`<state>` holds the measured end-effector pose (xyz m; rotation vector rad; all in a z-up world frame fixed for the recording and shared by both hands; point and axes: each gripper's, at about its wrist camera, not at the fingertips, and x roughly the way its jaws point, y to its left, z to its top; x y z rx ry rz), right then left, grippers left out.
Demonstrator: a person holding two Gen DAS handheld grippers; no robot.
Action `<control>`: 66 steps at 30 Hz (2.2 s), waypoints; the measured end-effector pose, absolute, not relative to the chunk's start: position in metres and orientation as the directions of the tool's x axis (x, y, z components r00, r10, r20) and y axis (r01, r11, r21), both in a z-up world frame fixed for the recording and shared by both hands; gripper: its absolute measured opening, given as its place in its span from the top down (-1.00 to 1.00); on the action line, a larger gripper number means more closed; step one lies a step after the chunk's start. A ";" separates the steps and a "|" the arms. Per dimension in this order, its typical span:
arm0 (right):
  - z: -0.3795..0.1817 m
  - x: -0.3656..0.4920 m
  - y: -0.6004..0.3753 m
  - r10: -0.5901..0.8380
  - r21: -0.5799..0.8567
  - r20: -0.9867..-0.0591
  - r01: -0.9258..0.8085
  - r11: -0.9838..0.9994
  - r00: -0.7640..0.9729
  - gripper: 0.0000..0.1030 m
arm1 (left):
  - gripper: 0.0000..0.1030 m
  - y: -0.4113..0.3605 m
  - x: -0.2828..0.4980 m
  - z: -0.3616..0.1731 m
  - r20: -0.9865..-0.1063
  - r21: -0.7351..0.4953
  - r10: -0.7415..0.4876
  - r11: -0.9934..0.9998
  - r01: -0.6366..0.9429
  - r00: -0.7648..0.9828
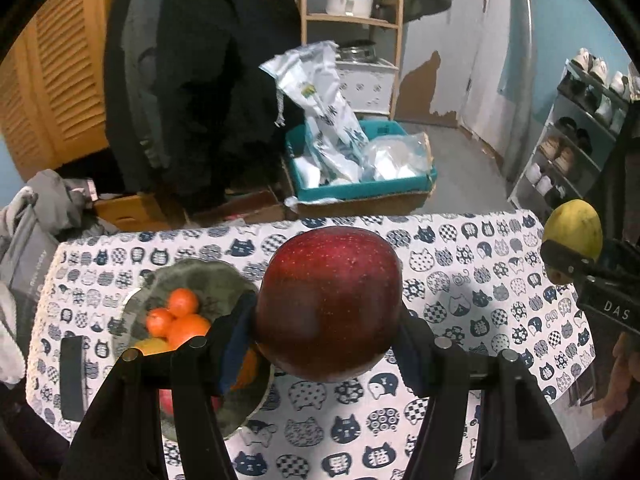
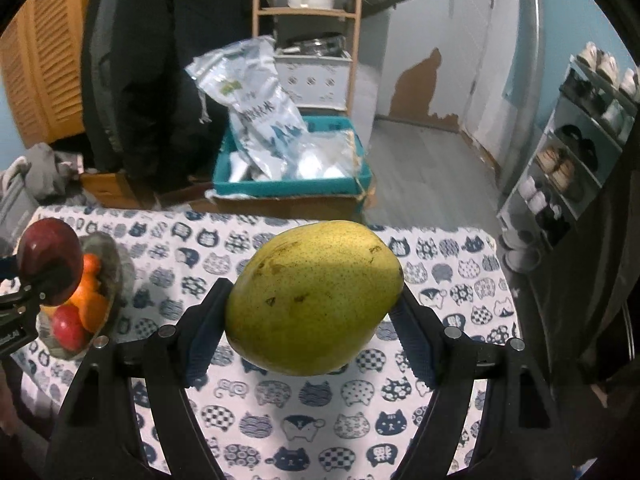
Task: Organize fruits
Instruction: 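Lift the mango and apple and carry both toward the glass bowl, then lower the mango into the bowl with the right tool while the left tool lowers the apple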
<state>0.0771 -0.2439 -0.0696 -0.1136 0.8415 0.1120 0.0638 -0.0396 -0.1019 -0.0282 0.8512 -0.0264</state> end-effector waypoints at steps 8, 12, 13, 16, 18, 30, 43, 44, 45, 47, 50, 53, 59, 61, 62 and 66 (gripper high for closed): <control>-0.053 0.074 -0.208 0.106 -0.053 -0.725 -0.208 0.977 0.680 -0.51 | -0.25 -0.006 0.046 -0.087 -0.729 -0.042 0.000 0.998 -0.045 0.684; -0.050 0.075 -0.191 0.125 -0.054 -0.721 -0.235 0.970 0.682 -0.51 | -0.25 0.013 0.039 -0.081 -0.718 -0.038 0.029 0.996 -0.081 0.696; -0.049 0.075 -0.184 0.131 -0.055 -0.721 -0.245 0.968 0.681 -0.51 | -0.25 0.017 0.038 -0.080 -0.715 -0.036 0.038 0.995 -0.091 0.698; -0.049 0.078 -0.171 0.144 -0.055 -0.722 -0.264 0.963 0.677 -0.51 | -0.25 0.032 0.034 -0.078 -0.712 -0.033 0.062 0.992 -0.122 0.699; -0.050 0.080 -0.161 0.158 -0.047 -0.723 -0.277 0.960 0.672 -0.51 | -0.25 0.043 0.033 -0.078 -0.711 -0.035 0.075 0.989 -0.141 0.699; -0.072 0.100 -0.094 0.250 0.011 -0.753 -0.368 0.930 0.608 -0.51 | -0.25 0.102 0.033 -0.109 -0.747 -0.034 0.132 0.971 -0.235 0.651; -0.112 0.118 -0.023 0.298 0.035 -0.802 -0.457 0.889 0.517 -0.51 | -0.25 0.141 0.044 -0.168 -0.823 -0.069 0.105 0.957 -0.282 0.558; -0.115 0.119 -0.019 0.299 0.038 -0.806 -0.460 0.887 0.511 -0.51 | -0.25 0.144 0.046 -0.172 -0.828 -0.073 0.100 0.956 -0.284 0.551; -0.118 0.121 -0.015 0.301 0.041 -0.810 -0.463 0.885 0.503 -0.51 | -0.25 0.145 0.047 -0.175 -0.832 -0.076 0.097 0.956 -0.284 0.547; -0.123 0.124 -0.009 0.305 0.047 -0.816 -0.469 0.882 0.491 -0.51 | -0.25 0.148 0.050 -0.181 -0.841 -0.082 0.087 0.955 -0.284 0.535; -0.131 0.127 -0.001 0.304 0.051 -0.825 -0.473 0.880 0.477 -0.51 | -0.25 0.151 0.054 -0.191 -0.853 -0.092 0.074 0.953 -0.289 0.517; -0.139 0.131 0.003 0.303 0.057 -0.834 -0.474 0.879 0.462 -0.51 | -0.26 0.152 0.057 -0.199 -0.865 -0.101 0.058 0.952 -0.287 0.498; -0.153 0.137 0.006 0.299 0.068 -0.849 -0.469 0.880 0.437 -0.51 | -0.26 0.149 0.064 -0.209 -0.882 -0.105 0.035 0.957 -0.269 0.470; -0.156 0.139 0.007 0.299 0.073 -0.852 -0.468 0.881 0.430 -0.51 | -0.27 0.148 0.065 -0.212 -0.886 -0.107 0.030 0.957 -0.269 0.462; -0.157 0.139 0.008 0.300 0.076 -0.853 -0.468 0.881 0.427 -0.51 | -0.27 0.148 0.065 -0.214 -0.889 -0.110 0.027 0.957 -0.270 0.456; -0.161 0.140 0.009 0.305 0.082 -0.855 -0.471 0.878 0.419 -0.51 | -0.27 0.147 0.064 -0.212 -0.880 -0.113 0.023 0.960 -0.256 0.475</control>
